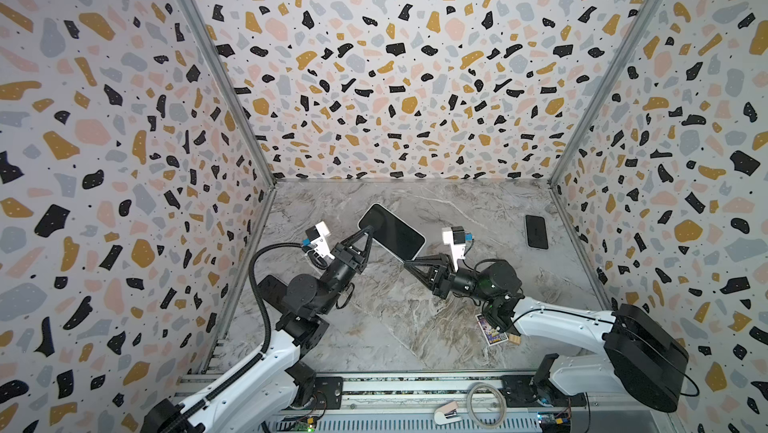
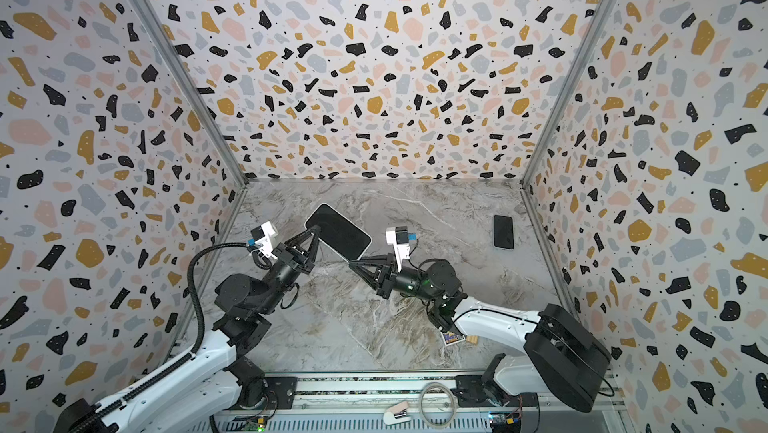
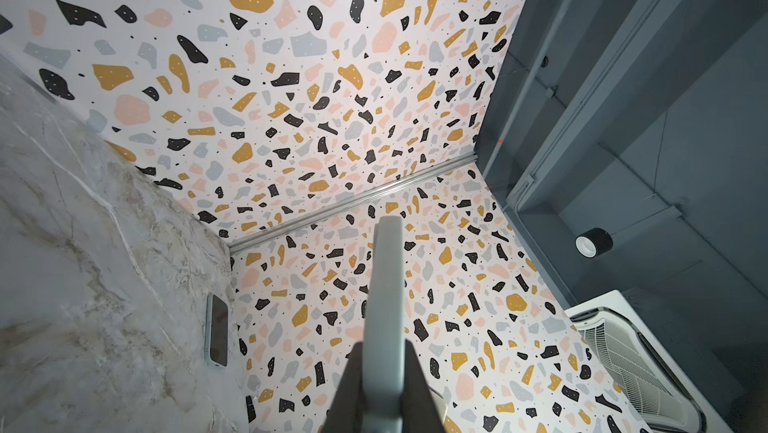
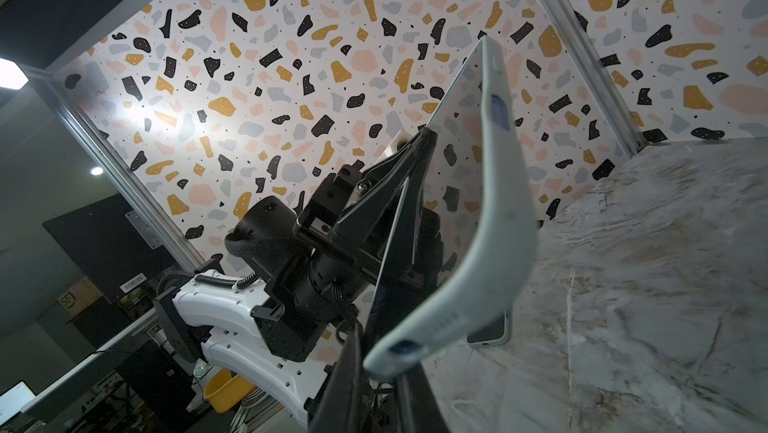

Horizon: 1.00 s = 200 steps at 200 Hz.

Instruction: Take the phone out of the phone case

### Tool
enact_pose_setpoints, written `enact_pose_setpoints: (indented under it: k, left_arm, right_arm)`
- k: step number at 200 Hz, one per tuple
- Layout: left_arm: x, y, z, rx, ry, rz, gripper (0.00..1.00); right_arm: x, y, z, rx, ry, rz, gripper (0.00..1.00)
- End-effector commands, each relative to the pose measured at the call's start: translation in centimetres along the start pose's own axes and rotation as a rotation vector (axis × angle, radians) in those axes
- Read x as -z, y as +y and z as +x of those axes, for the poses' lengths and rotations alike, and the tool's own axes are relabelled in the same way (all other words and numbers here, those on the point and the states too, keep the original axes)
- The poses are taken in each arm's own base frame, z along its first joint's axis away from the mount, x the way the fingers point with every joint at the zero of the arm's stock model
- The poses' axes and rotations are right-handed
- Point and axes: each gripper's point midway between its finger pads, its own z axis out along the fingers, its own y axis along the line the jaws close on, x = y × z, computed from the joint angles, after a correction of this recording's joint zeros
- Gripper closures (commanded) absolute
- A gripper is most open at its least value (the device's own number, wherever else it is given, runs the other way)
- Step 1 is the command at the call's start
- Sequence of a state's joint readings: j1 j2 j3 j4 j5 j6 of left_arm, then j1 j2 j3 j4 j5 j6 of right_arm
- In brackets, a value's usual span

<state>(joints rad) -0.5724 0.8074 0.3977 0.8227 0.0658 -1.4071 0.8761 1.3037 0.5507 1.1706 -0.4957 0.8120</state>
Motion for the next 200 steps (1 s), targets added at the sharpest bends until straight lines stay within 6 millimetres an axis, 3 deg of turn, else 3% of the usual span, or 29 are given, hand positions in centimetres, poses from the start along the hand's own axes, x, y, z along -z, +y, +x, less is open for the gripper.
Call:
enact_pose_setpoints:
  k: [1,200]
  left_arm:
    - [-0.5,-2.7,-0.2,0.021,0.009,0.053,1.00]
    - [-1.1,-1.5,1.3,0.005,0.094,-0.033,1.00]
  right_arm:
    - [0.1,-0.3,0.5,0.135,0.041,0.033,0.94]
    - [1.2,-5.4,0.9,0.469,0.189,0.388,0.96]
